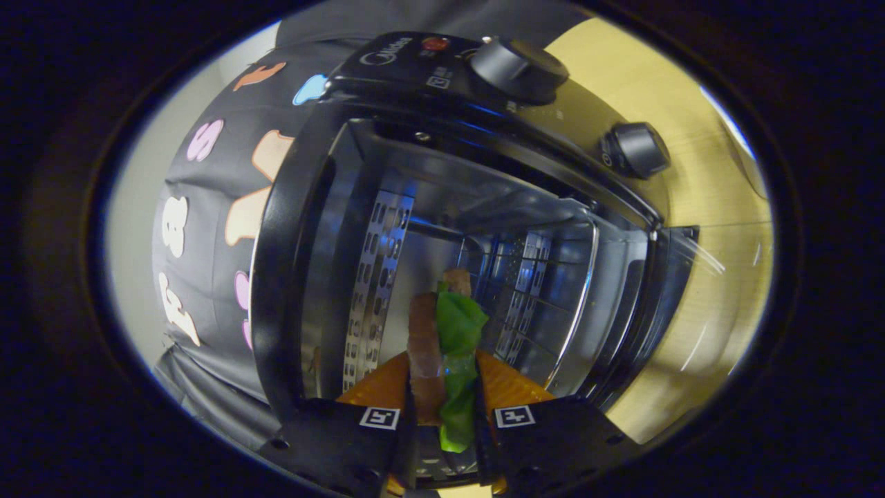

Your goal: Open the toaster oven, put the food inside, and close the toaster oven door.

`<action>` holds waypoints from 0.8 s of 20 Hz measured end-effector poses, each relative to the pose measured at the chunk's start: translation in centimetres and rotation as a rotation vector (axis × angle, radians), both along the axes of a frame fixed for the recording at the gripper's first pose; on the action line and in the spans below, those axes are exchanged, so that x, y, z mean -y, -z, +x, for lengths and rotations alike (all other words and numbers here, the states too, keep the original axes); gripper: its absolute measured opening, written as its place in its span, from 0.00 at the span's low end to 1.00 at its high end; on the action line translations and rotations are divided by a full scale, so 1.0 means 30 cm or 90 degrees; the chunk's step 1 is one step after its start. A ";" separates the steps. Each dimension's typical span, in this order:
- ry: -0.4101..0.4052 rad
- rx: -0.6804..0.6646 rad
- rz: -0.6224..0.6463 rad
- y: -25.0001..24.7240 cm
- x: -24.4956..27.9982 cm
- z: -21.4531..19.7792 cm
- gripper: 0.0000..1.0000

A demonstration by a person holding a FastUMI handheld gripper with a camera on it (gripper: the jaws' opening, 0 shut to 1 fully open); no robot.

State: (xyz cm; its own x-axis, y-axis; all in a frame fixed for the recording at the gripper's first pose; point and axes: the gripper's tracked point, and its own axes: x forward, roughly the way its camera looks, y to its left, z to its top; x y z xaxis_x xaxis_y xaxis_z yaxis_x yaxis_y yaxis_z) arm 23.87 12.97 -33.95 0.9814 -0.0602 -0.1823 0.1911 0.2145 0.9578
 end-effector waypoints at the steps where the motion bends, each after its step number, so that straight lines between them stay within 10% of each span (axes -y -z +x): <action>1: -0.003 -0.005 -0.015 0.001 -0.002 -0.004 0.36; 6: -0.007 -0.042 -0.102 0.008 0.001 -0.024 0.37; 16: -0.002 -0.140 -0.300 -0.006 0.054 -0.144 0.80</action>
